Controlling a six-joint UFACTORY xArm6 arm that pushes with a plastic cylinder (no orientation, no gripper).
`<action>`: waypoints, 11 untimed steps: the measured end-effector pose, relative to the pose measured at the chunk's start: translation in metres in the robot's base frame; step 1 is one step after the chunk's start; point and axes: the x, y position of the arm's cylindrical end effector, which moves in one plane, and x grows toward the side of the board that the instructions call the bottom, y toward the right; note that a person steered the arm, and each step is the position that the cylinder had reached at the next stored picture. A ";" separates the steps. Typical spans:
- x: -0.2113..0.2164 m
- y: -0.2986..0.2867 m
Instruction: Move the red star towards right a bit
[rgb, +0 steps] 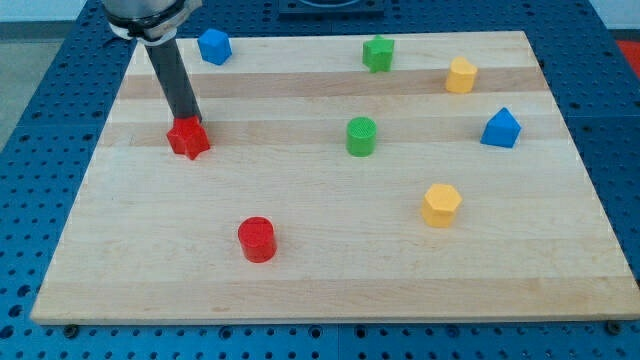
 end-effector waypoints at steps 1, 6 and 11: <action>-0.002 0.002; 0.014 -0.030; 0.014 0.022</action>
